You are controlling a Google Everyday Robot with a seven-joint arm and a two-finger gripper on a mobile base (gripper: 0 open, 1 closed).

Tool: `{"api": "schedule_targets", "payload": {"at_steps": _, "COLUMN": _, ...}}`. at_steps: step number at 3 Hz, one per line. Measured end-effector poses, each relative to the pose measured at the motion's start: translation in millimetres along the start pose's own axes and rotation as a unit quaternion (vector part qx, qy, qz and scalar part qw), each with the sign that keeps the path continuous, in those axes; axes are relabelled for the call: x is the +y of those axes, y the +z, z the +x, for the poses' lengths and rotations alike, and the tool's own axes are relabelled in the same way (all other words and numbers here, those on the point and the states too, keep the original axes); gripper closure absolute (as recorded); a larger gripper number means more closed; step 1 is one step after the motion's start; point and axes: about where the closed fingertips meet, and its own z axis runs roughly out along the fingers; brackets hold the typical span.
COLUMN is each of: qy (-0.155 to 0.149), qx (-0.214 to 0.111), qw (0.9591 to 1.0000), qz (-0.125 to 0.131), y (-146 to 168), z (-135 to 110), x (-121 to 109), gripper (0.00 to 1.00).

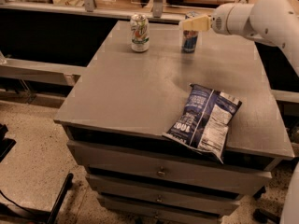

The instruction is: Move redbull can near blue chip bag

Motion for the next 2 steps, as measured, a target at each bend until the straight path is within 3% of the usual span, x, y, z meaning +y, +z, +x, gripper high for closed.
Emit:
{"api": "schedule_targets", "payload": {"at_steps": 1, "qy": 0.020, "qx": -0.008, "qw": 0.9998, "qz": 0.002, "y": 16.3, "z": 11.3, "x": -0.4, "gripper": 0.15}}
{"api": "schedule_targets", "payload": {"at_steps": 2, "qy": 0.030, "qx": -0.014, "qw": 0.9994, "qz": 0.003, "y": 21.5, "z": 18.3, "x": -1.1, "gripper": 0.39}}
